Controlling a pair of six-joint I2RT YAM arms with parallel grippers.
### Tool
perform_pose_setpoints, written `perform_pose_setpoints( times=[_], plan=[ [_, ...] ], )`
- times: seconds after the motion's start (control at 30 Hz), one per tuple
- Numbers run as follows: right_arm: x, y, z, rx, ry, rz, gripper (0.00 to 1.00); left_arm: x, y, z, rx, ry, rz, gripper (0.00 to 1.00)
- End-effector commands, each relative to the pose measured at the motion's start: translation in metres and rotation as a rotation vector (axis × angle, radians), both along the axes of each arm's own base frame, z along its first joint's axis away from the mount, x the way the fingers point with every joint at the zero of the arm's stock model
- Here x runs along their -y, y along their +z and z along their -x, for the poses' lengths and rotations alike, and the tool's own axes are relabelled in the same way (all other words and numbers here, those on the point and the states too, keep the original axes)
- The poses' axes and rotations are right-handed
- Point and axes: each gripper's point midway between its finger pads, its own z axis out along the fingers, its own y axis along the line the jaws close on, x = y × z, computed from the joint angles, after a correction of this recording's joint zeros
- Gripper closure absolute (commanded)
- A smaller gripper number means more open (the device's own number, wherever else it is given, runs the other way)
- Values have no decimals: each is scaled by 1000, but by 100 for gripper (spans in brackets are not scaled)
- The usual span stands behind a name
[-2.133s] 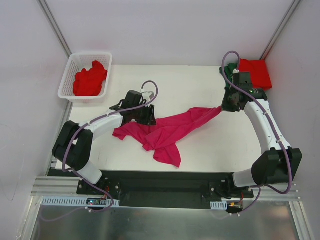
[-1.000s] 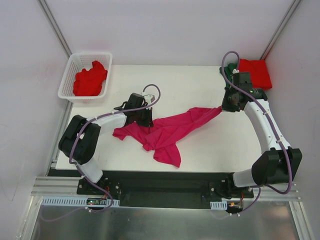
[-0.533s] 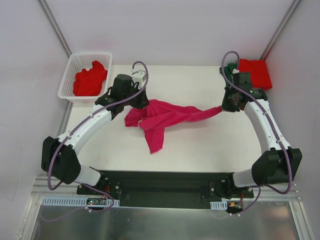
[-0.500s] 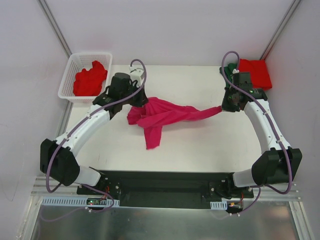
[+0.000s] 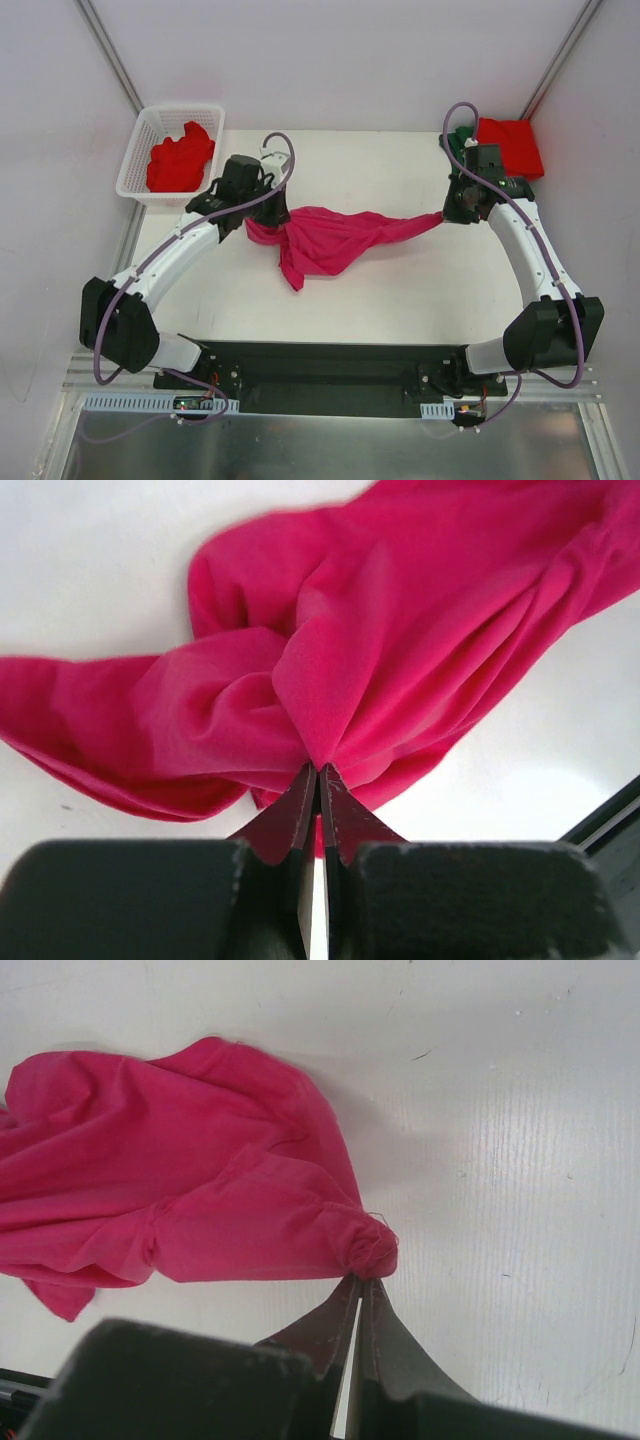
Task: Fold and stack the t-shirts
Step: Flatten out the tshirt
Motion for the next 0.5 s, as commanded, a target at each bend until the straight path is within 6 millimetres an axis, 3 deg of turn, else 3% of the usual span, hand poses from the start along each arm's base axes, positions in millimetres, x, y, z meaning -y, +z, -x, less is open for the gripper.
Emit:
perform_pose_setpoints(
  times=[0.0,0.03,0.13,0.2,0.33,0.47],
  plan=[
    [-2,19,-4,47,12,1,99,4,-48,10,-94,-33,-48,96],
    [-2,19,-4,48,10,1,99,5,-62,14,-114,-32,-68,92],
    [-2,18,-4,44,14,1,99,9,-76,9,-111,-10,-87,79],
    [-3,17,-4,43,13,1,99,9,-82,5,-108,2,-107,54],
    [-3,18,-4,44,15,2,99,13,-77,3,-90,6,-111,24],
    [-2,14,-4,37,14,3,99,9,-71,12,-64,8,-119,12]
  ],
)
